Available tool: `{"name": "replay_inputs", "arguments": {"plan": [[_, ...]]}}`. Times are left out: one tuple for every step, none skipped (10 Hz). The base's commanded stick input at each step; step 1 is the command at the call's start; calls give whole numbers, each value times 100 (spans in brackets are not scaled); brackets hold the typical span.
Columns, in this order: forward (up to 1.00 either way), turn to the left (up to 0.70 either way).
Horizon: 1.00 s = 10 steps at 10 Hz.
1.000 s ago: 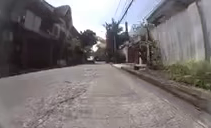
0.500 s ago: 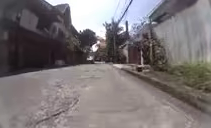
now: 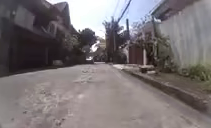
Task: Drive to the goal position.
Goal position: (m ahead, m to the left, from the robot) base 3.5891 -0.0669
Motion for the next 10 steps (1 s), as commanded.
{"name": "replay_inputs", "arguments": {"plan": [[100,8],[100,6],[100,4],[100,4],[100,4],[100,5],[100,7],[100,11],[100,12],[100,7]]}}
